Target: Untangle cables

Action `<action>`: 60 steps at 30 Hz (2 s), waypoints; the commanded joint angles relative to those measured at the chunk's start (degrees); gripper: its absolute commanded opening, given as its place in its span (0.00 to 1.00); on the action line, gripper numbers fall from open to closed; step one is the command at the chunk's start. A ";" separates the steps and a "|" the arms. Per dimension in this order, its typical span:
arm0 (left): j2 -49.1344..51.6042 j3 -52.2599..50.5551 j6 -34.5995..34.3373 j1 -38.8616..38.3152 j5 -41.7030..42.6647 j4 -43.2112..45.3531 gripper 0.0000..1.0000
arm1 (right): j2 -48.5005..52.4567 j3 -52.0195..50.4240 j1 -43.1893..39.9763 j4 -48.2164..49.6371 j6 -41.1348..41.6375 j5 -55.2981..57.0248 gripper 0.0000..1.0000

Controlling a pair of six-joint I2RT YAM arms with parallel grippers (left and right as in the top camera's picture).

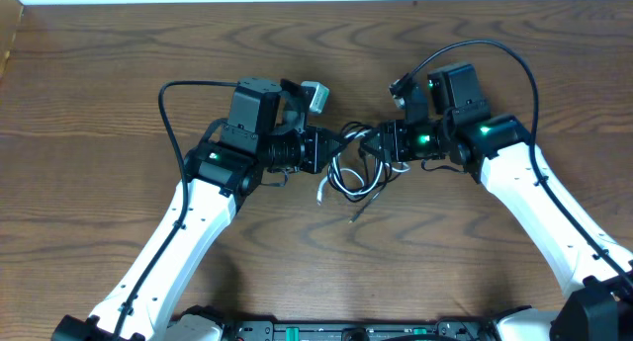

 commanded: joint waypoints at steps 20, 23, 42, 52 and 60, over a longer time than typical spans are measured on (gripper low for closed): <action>0.11 0.94 -8.44 11.37 11.21 8.39 0.08 | 12.09 -0.39 -9.31 -13.55 6.80 30.97 0.01; 0.11 0.94 -6.93 13.64 10.08 6.54 0.08 | 12.09 -0.39 -11.08 -14.40 4.46 28.00 0.01; 11.19 0.39 -7.37 0.28 10.14 7.45 0.22 | 12.07 -0.39 -10.08 -10.45 -6.73 2.43 0.01; 15.50 0.37 -9.18 -2.03 9.33 9.03 0.23 | 12.07 -0.39 -10.08 -10.45 -6.75 2.47 0.01; 15.87 0.37 -12.02 -2.78 9.99 14.32 0.24 | 12.07 -0.39 -10.08 -10.47 -6.75 2.62 0.01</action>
